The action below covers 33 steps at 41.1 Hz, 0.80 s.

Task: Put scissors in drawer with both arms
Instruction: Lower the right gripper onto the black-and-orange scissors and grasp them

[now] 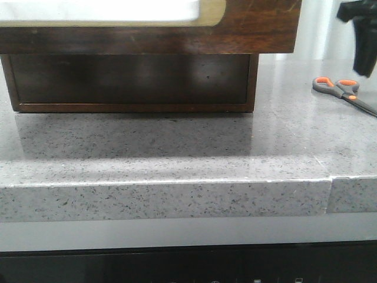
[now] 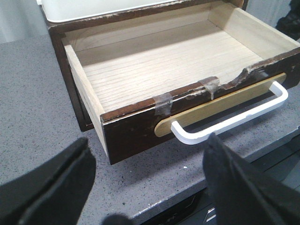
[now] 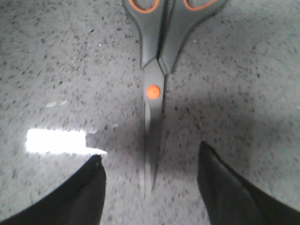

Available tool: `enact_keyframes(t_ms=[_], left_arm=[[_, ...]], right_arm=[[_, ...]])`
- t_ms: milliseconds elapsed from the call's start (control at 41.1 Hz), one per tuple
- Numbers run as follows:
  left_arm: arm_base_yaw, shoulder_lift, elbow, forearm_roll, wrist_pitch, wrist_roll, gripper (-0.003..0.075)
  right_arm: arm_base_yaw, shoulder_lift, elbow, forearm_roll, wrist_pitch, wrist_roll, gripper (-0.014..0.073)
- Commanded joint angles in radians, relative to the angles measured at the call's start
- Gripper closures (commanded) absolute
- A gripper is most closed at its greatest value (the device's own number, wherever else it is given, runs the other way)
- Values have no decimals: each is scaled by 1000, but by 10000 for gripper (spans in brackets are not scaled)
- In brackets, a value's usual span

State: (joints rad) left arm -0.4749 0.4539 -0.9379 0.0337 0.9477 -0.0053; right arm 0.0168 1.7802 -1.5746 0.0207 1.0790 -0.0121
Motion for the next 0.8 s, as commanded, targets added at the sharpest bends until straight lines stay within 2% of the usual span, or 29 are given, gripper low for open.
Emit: enact_keyframes(t_ms=[0,268,511,779], left_arm=[[-8,11,-31,1,-75,-8,239],[-8,11,-31,1,-75,-8,239],[-8,11,-31,1,-75,-8,239],[-8,11,-31,1,-75,-8,239]], right_arm=[[-7,22,-93,10,21,-15,134],[-7,136,-191,59,54,-54,134],[-7,157,-196,52,53,-54,146],[-7,159,-196,40,71,-54,293]])
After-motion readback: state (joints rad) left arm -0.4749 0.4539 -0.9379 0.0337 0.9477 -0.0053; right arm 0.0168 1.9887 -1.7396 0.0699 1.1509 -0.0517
